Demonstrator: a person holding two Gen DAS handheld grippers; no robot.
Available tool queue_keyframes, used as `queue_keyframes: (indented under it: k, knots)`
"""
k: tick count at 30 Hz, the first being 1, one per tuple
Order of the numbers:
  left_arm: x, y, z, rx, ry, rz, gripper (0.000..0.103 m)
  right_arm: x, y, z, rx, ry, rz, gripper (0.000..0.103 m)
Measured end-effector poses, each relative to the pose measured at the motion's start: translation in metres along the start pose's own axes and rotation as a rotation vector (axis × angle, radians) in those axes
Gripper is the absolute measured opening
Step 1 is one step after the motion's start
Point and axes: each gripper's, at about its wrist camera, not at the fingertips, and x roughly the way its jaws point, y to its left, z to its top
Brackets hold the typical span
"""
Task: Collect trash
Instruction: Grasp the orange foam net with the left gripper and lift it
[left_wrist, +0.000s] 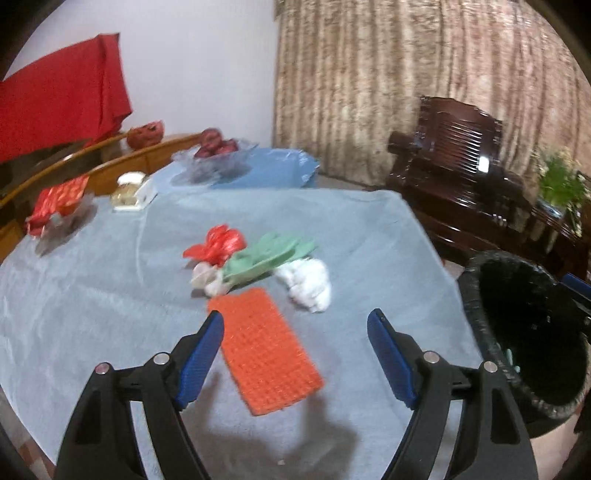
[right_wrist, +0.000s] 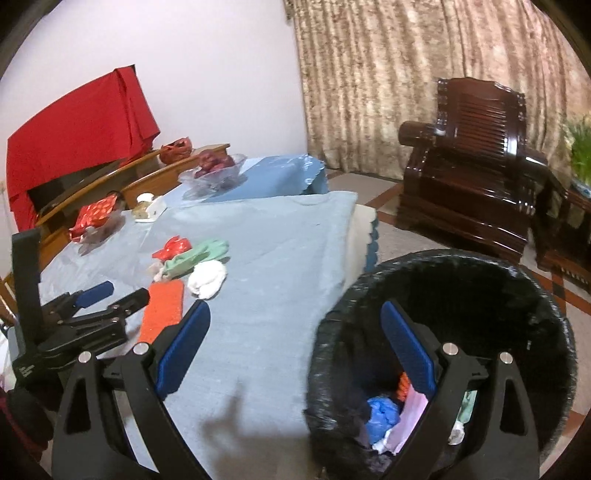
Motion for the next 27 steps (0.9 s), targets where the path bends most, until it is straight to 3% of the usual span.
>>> queue_keyframes:
  k: [12,23,25,27]
  knots:
    - [0.042,0.008,-0.019,-0.041,0.112,0.057,0.081,0.028,0.009,-0.014,-0.01,0.049,-0.008,0.091]
    - [0.072,0.016,-0.035,-0.119,0.249,0.043,0.079,0.034,0.018,-0.017,-0.039,0.058,-0.009,0.091]
    - [0.071,0.016,-0.035,-0.121,0.243,0.04,0.067,0.035,0.019,-0.016,-0.042,0.061,-0.009,0.091]
    - [0.071,0.016,-0.034,-0.112,0.239,0.035,0.043,0.037,0.021,-0.017,-0.046,0.066,-0.009,0.091]
